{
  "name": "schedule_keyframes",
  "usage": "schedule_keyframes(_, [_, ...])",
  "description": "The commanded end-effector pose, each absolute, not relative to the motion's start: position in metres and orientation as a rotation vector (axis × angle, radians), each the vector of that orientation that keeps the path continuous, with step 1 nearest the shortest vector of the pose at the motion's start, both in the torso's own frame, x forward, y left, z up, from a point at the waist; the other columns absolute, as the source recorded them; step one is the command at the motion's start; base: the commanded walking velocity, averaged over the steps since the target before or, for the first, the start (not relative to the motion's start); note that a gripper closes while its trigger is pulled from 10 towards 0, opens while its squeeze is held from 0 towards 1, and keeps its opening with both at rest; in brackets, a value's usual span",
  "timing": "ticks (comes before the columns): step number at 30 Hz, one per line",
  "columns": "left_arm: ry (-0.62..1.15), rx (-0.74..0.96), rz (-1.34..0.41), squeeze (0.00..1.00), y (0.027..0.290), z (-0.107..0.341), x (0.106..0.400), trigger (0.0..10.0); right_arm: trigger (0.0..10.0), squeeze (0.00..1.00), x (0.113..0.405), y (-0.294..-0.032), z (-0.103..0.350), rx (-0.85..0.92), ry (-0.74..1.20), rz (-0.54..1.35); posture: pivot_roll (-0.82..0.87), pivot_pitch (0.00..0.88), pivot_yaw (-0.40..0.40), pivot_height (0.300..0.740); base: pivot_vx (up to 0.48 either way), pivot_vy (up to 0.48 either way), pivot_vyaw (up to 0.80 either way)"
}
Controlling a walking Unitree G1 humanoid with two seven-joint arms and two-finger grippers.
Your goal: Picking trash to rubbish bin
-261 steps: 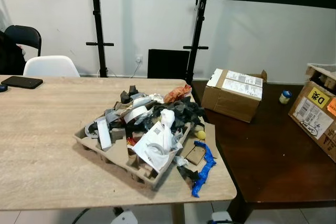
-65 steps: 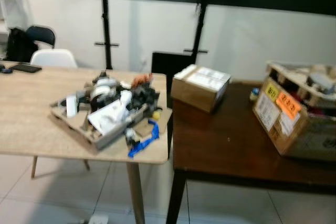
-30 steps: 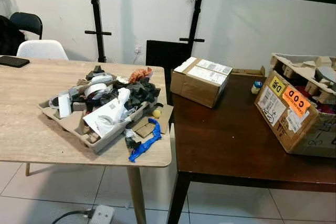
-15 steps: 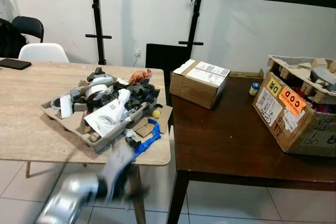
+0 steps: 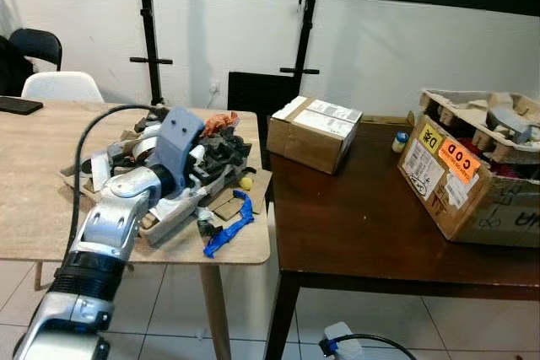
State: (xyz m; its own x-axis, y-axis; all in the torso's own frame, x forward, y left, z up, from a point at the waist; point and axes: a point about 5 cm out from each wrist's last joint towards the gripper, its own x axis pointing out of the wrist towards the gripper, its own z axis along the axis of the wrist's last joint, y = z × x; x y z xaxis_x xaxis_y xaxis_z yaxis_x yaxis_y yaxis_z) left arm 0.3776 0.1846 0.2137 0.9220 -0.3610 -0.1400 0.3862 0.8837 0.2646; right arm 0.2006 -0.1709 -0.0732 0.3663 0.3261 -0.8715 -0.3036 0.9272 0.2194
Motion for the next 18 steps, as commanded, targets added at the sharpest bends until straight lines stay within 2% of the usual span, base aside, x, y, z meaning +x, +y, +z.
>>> schedule_keyframes(1, [0.079,0.286,-0.338,0.00,0.189,0.221,0.383,10.0,10.0,0.00,0.200,-0.172,-0.073,0.012,1.129,0.410,0.09,0.000,-0.069,0.740,0.000,0.000,0.00])
schedule_keyframes(8, [0.128,0.410,-0.304,0.00,0.203,0.227,0.394,10.0,10.0,0.00,0.199,-0.169,-0.074,0.009,1.134,0.426,0.10,0.000,-0.063,0.740,0.000,0.000,0.00])
schedule_keyframes(9, [0.153,0.467,-0.286,0.09,0.212,0.225,0.396,10.0,10.0,0.00,0.198,-0.168,-0.074,0.015,1.133,0.427,0.10,0.000,-0.057,0.740,0.000,0.000,0.00])
schedule_keyframes(10, [0.153,0.467,-0.286,0.09,0.212,0.225,0.396,10.0,10.0,0.00,0.198,-0.168,-0.074,0.015,1.133,0.427,0.10,0.000,-0.057,0.740,0.000,0.000,0.00])
schedule_keyframes(11, [0.160,0.476,-0.277,0.19,0.216,0.224,0.397,10.0,10.0,0.00,0.198,-0.167,-0.075,0.017,1.133,0.428,0.10,0.000,-0.056,0.740,0.000,0.000,0.00])
schedule_keyframes(12, [0.156,0.467,-0.262,1.00,0.223,0.225,0.397,10.0,10.0,0.00,0.198,-0.166,-0.075,0.019,1.133,0.428,0.10,0.000,-0.052,0.740,0.000,0.000,0.00])
schedule_keyframes(16, [0.187,0.456,-0.156,1.00,0.255,0.228,0.394,10.0,10.0,0.00,0.197,-0.163,-0.076,0.030,1.130,0.423,0.10,0.000,-0.044,0.740,0.000,0.000,0.00])
schedule_keyframes(18, [0.181,0.434,-0.146,1.00,0.261,0.229,0.393,10.0,10.0,0.00,0.196,-0.162,-0.076,0.029,1.130,0.423,0.10,0.000,-0.046,0.740,0.000,0.000,0.00])
